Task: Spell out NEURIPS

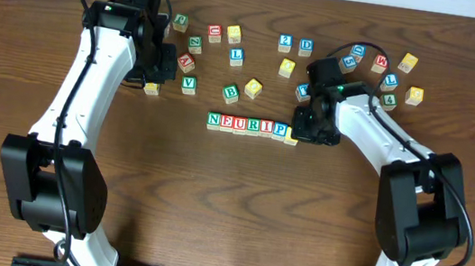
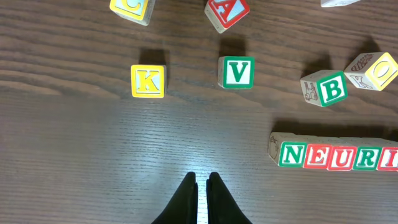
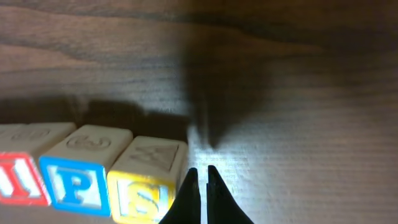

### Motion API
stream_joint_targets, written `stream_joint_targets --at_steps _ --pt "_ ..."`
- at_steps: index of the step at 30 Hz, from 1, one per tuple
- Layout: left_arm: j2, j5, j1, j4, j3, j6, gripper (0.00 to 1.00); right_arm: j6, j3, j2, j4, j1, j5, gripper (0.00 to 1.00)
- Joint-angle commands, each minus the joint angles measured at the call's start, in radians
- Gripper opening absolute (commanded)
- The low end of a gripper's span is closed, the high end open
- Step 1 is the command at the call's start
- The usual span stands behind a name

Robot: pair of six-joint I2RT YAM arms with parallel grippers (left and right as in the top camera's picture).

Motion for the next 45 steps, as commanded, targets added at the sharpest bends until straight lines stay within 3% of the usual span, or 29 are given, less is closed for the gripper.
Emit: stream_joint_targets --at_steps 1,35,45 --pt "0.008 -0.002 0.002 0.000 -0.008 -0.023 0.07 0.013 -0.006 0.014 0.019 -0.004 0.011 0.02" --pt "0.008 -0.011 -0.033 0.054 -0.072 -0.032 0.07 -0.037 0.048 0.016 0.138 -0.056 0.002 0.09" --pt "0.008 -0.014 0.008 0.139 -0.072 -0.032 0.07 -0.006 0.060 0.020 0.320 -0.025 -0.096 0.06"
